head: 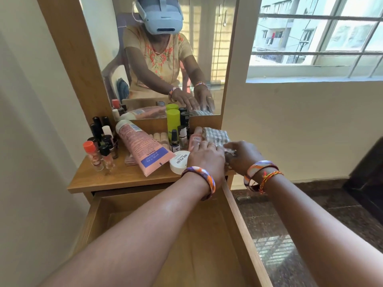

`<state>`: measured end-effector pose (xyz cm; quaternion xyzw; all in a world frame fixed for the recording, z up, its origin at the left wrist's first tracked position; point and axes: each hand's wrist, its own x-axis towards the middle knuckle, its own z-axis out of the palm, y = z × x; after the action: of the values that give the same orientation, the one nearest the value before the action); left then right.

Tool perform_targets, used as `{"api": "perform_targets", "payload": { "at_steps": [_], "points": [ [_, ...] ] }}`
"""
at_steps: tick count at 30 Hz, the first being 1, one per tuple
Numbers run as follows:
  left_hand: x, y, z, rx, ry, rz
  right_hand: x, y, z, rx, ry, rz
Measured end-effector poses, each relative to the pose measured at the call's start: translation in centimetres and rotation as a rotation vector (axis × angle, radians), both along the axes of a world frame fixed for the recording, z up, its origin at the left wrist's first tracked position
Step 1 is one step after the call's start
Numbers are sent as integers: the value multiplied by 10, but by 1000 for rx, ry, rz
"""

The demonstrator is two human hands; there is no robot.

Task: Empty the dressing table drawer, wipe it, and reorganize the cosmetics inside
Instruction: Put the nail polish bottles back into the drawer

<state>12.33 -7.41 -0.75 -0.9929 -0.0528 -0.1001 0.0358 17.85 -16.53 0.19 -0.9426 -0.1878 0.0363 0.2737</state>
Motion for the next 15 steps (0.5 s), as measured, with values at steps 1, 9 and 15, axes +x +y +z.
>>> {"api": "perform_targets", "payload": {
  "at_steps": [1,9,15],
  "points": [
    [-4,0,5,3,-13,-9,-3,0,4,-13,-30,2],
    [-56,45,45,-20,-271,34,-40,31,41,4,-286,195],
    [-92,115,75,-152,-271,185,-59,98,60,-38,-284,412]
  ]
}}
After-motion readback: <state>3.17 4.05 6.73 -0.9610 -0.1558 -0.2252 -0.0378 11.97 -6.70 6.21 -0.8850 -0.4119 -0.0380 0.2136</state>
